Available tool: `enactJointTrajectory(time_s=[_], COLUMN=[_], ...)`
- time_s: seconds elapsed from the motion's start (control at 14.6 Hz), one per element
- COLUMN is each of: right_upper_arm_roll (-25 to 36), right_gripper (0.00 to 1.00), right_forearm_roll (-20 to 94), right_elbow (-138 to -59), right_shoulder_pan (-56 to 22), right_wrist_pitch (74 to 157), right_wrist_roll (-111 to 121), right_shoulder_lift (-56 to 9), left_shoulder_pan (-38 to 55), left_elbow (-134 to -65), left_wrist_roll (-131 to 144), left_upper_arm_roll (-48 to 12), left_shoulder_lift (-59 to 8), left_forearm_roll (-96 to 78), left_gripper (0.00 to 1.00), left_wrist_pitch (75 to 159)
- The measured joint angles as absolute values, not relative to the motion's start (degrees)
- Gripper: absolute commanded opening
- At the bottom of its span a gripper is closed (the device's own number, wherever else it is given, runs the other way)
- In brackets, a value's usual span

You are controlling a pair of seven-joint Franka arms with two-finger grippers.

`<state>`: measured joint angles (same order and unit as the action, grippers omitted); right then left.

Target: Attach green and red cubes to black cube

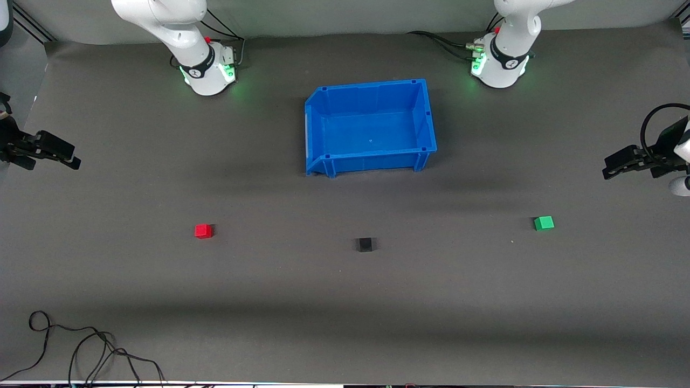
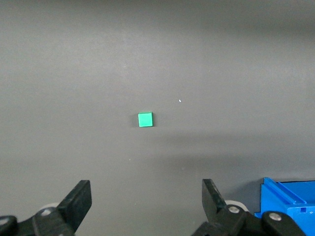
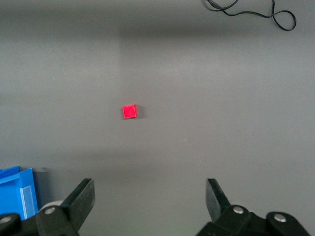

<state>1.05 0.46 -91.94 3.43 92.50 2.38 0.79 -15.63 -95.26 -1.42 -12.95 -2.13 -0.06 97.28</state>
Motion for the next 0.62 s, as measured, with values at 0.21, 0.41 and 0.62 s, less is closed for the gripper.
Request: enactJointTrajectory(time_s=[0.21, 0.41, 0.62], right_upper_arm_roll=[1.11, 1.11, 1.11], right_gripper=[1.0, 1.0, 1.0], right_forearm_roll=[1.3, 1.56, 1.68], right_elbow=[-91.95, -91.95, -91.95], right_shoulder_pan=[3.58, 3.63, 3.63], right_wrist_pitch=[92.67, 92.99, 93.17], right_wrist_roll=[2.38, 2.38, 2.34], right_shoulder_lift=[0.79, 0.79, 0.79], left_shoulder_pan=[-15.6, -15.58, -15.64], left_elbow=[-95.26, -95.27, -95.38], left_wrist_roll=[-1.42, -1.42, -1.42], left_upper_arm_roll=[-12.97, -12.98, -12.89], left_shoulder_lift=[-2.17, -2.28, -2.52], left_forearm_roll=[-0.06, -0.05, -0.01], left_gripper=[1.0, 1.0, 1.0], left_wrist_pitch=[97.24, 97.02, 96.96])
